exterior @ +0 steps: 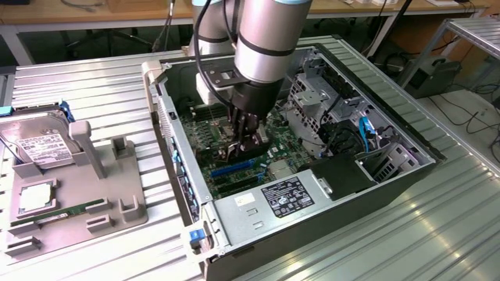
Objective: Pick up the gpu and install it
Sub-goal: 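Insert the gpu into the slot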
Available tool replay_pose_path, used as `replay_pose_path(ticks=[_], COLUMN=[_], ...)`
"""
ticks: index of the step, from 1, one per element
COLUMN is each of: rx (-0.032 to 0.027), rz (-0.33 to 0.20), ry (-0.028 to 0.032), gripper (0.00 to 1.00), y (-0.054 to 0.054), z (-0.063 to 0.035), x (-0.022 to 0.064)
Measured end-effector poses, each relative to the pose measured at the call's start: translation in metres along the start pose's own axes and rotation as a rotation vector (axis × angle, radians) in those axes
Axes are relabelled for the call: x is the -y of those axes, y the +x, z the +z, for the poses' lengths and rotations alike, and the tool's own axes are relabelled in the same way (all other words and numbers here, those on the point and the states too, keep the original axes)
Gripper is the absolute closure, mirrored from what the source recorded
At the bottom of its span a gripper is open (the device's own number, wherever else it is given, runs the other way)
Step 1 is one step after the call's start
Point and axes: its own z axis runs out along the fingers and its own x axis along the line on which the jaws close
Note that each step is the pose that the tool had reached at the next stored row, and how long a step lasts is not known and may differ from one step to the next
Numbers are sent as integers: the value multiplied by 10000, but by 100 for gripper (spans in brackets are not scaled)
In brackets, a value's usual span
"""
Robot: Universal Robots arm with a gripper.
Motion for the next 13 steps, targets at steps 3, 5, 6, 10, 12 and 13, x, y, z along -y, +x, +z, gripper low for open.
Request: replay_pose_path(ticks=[3, 5, 6, 10, 12, 13], rx=[-1, 14, 37, 166, 170, 170], rz=[0, -1, 1, 23, 29, 30], ry=[36, 44, 44, 47, 47, 47], gripper=[74, 74, 74, 74, 74, 74], y=[0, 0, 0, 3, 14, 22], z=[45, 84, 93, 108, 109, 109], x=[2, 4, 4, 4, 4, 4])
